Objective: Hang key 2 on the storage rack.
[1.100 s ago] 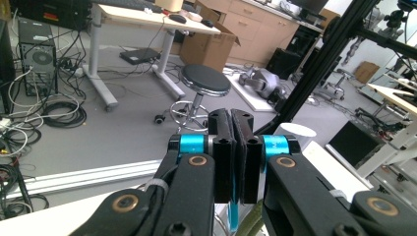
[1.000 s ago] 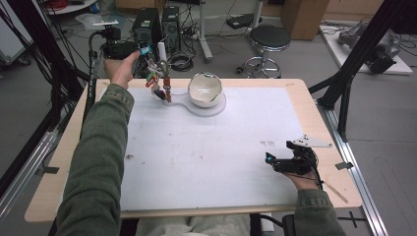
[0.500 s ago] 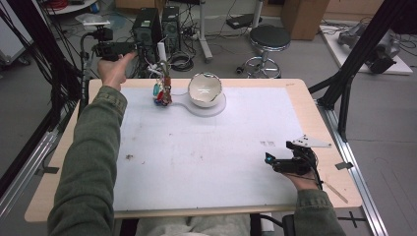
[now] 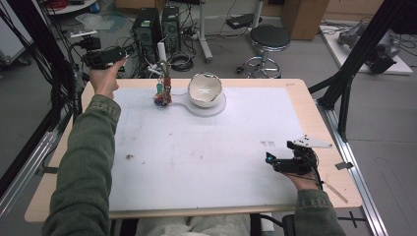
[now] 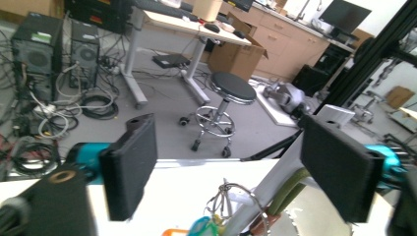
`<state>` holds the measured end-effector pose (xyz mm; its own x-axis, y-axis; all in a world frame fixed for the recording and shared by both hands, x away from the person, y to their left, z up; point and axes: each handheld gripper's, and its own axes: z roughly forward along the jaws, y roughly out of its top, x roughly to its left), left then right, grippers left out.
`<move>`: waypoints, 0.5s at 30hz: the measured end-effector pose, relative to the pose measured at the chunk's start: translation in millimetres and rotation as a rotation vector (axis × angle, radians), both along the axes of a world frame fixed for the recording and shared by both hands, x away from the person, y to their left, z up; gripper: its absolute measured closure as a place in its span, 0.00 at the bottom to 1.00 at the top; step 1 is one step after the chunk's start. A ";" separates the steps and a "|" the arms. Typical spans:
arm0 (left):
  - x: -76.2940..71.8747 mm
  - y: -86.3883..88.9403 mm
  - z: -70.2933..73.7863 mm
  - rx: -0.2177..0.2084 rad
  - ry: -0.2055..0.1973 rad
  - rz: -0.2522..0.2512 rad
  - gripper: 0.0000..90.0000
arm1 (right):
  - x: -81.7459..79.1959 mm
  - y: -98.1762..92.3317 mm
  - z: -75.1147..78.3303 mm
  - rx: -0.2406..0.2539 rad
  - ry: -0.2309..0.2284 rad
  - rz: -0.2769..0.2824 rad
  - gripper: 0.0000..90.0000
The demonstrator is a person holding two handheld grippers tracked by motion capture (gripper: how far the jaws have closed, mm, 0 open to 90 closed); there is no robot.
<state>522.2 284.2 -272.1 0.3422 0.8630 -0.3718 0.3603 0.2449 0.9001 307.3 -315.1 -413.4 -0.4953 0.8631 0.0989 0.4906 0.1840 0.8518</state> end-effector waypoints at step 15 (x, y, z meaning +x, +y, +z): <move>-18.5 -2.4 -6.1 0.113 0.034 0.035 0.02 | 0.5 0.0 0.0 -0.005 -0.005 -0.001 0.01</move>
<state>503.7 281.8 -278.2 0.2998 0.9111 -0.2828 0.3846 0.1559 0.9098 307.8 -315.2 -413.3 -0.4946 0.8642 0.0925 0.4869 0.1873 0.8532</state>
